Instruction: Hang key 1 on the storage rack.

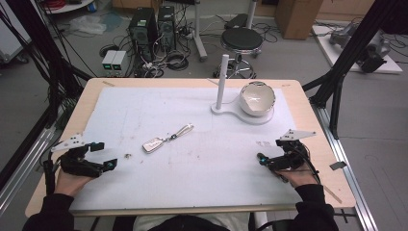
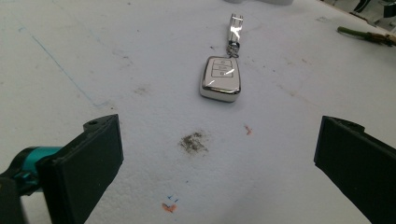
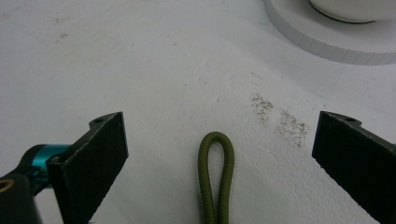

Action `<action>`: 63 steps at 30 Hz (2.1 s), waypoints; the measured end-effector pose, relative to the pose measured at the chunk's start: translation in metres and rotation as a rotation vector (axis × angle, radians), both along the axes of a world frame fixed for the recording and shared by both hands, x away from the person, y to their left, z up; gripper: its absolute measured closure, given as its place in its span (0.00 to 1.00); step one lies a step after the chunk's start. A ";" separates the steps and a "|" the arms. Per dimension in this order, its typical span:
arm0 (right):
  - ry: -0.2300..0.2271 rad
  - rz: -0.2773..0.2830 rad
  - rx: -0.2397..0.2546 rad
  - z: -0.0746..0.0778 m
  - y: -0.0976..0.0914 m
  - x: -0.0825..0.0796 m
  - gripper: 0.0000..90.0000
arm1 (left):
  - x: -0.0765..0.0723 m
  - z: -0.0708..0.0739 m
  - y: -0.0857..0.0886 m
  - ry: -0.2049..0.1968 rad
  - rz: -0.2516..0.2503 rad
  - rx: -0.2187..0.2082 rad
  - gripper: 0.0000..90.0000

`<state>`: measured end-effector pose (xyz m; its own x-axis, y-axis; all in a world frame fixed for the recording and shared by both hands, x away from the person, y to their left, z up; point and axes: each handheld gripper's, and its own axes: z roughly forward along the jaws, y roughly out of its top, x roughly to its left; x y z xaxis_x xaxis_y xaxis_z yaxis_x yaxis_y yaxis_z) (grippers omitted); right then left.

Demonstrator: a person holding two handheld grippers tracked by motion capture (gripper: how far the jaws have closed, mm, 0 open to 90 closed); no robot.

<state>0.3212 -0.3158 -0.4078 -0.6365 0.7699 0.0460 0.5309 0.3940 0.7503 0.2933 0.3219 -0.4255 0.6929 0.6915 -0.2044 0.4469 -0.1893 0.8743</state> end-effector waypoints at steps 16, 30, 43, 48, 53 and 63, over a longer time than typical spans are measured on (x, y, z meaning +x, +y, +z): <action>-0.005 -0.011 -0.003 0.003 -0.004 -0.001 0.03 | 0.000 -0.001 0.000 0.005 -0.007 0.008 0.02; 0.023 -0.021 -0.053 -0.002 -0.015 -0.003 0.03 | 0.000 -0.001 0.000 -0.005 0.004 0.029 0.02; 0.153 0.022 -0.120 -0.011 -0.030 -0.008 0.25 | 0.000 -0.002 -0.002 -0.008 0.007 0.055 0.02; 0.199 0.056 -0.168 -0.015 -0.029 -0.009 0.34 | 0.000 -0.003 -0.003 -0.004 0.003 0.060 0.02; 0.213 0.076 -0.190 -0.015 -0.027 -0.010 0.42 | -0.001 -0.002 -0.003 -0.020 0.013 0.063 0.02; 0.246 0.095 -0.218 -0.012 -0.025 -0.011 0.60 | -0.001 -0.001 -0.002 -0.027 0.016 0.068 0.02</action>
